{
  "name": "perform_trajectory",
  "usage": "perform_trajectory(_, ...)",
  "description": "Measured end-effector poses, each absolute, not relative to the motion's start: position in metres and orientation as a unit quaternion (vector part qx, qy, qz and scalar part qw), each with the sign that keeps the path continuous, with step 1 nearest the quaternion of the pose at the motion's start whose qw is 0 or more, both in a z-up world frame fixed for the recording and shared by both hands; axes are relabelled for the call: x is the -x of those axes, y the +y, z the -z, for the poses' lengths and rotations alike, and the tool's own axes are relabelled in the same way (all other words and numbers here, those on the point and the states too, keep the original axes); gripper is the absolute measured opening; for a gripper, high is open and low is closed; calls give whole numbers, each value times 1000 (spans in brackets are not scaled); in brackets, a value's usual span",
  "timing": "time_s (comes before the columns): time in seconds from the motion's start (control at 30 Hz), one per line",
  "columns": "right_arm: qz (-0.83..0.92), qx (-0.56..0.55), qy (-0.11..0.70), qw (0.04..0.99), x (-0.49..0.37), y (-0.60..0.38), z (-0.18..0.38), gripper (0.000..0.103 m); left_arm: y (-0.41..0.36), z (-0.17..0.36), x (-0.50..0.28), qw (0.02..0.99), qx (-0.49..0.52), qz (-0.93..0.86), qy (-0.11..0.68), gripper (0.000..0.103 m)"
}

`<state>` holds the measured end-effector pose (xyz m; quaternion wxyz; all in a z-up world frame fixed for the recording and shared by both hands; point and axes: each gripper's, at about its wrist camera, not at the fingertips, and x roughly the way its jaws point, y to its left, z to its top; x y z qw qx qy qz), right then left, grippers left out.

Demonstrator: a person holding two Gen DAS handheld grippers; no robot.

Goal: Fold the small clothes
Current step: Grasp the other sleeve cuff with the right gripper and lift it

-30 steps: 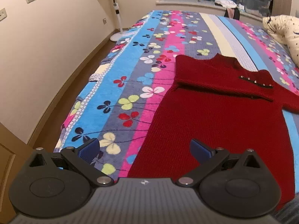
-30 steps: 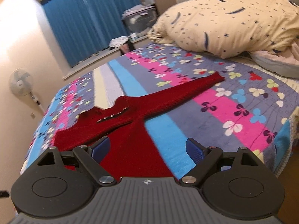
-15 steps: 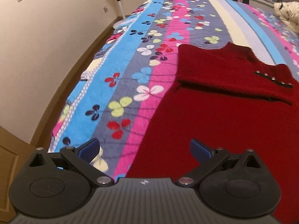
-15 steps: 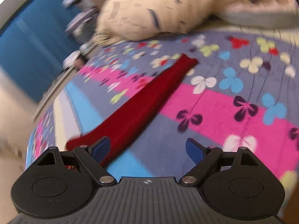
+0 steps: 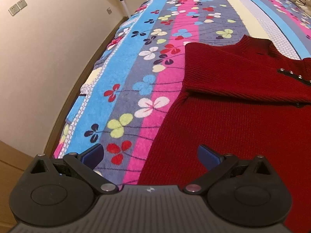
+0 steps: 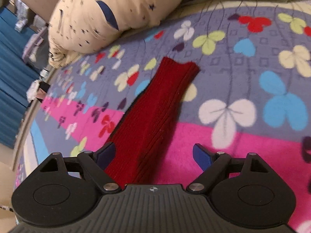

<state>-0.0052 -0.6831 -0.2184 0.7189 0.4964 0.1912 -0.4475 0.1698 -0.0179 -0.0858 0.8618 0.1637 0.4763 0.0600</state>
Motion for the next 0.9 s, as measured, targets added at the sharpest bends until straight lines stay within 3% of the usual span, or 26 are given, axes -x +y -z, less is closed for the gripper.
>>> perform_trajectory(0.17,488,-417,232,731,-29,-691,226,93,-12,100,-175,853,-159,-57,493,103)
perform_trajectory(0.2,500,-401,234,732,-35,-690,225,77,-11,103,-175,851,-164,-56,495,103)
perform_trajectory(0.23,506,-391,226,735,-37,-690,222,14,-9,106,-175,851,-169,-58,495,103)
perform_trajectory(0.4,488,-412,149,755,-30,-680,184,10,8,113,-184,852,-156,-66,495,103)
perform_trajectory(0.57,413,-277,135,857,-70,-597,109,10,25,120,-189,851,-136,-65,503,103)
perform_trajectory(0.7,292,-190,137,928,-126,-469,75,11,46,116,-186,856,-117,-74,498,103)
perform_trajectory(0.83,141,-160,181,960,-176,-334,91,14,76,109,-184,859,-104,-96,492,103)
perform_trajectory(0.9,45,-166,267,948,-201,-276,120,28,96,106,-184,859,-95,-112,490,103)
